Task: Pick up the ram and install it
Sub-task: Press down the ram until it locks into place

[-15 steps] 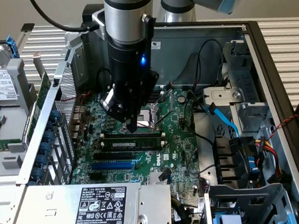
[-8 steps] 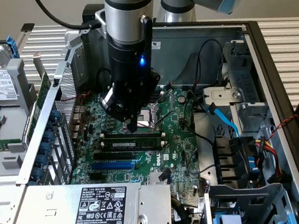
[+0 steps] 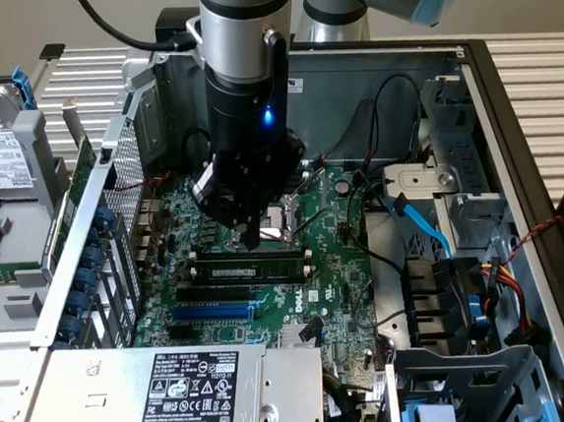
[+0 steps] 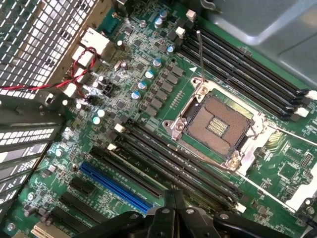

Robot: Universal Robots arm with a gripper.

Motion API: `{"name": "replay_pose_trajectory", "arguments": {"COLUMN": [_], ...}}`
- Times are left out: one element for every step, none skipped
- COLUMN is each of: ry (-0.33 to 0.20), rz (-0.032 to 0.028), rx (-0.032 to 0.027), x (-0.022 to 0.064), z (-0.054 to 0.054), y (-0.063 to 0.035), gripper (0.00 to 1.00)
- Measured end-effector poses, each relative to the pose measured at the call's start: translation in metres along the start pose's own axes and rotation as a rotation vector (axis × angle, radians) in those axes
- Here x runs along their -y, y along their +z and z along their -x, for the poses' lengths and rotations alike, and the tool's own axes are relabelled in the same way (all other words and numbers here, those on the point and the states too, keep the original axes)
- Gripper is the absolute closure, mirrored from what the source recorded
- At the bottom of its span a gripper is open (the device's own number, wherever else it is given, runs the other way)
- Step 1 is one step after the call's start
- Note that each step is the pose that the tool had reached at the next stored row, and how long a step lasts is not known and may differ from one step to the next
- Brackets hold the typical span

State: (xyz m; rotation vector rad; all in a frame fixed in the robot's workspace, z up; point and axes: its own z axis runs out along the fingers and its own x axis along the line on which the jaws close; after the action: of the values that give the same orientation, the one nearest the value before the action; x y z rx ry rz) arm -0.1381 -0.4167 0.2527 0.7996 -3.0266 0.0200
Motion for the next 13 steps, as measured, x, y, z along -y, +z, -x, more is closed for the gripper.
{"name": "replay_pose_trajectory", "arguments": {"ry": [0.018,0.035,0.053,0.070,0.086,0.103,0.121,0.138,0.155,0.171,0.188,0.205,0.221], "rz": [0.0003,0.0005,0.0008,0.0010,0.0012,0.0015,0.0017,0.0020,0.0022,0.0024,0.0027,0.0029,0.0031], "rx": [-0.0001,-0.0002,-0.0004,-0.0006,-0.0008,-0.0008,-0.0011,-0.0012,-0.0013,-0.0015,-0.0017,-0.0018,-0.0020], "x": [0.0000,0.0000,0.0000,0.0000,0.0000,0.0000,0.0000,0.0000,0.0000,0.0000,0.0000,0.0000,0.0000], "z": [0.0000,0.0000,0.0000,0.0000,0.0000,0.0000,0.0000,0.0000,0.0000,0.0000,0.0000,0.0000,0.0000], "y": [0.0001,0.0002,0.0003,0.0003,0.0003,0.0004,0.0004,0.0005,0.0005,0.0005,0.0006,0.0006,0.0006], "gripper": [0.89,0.89,0.89,0.89,0.89,0.89,0.89,0.89,0.89,0.89,0.89,0.89,0.89]}}
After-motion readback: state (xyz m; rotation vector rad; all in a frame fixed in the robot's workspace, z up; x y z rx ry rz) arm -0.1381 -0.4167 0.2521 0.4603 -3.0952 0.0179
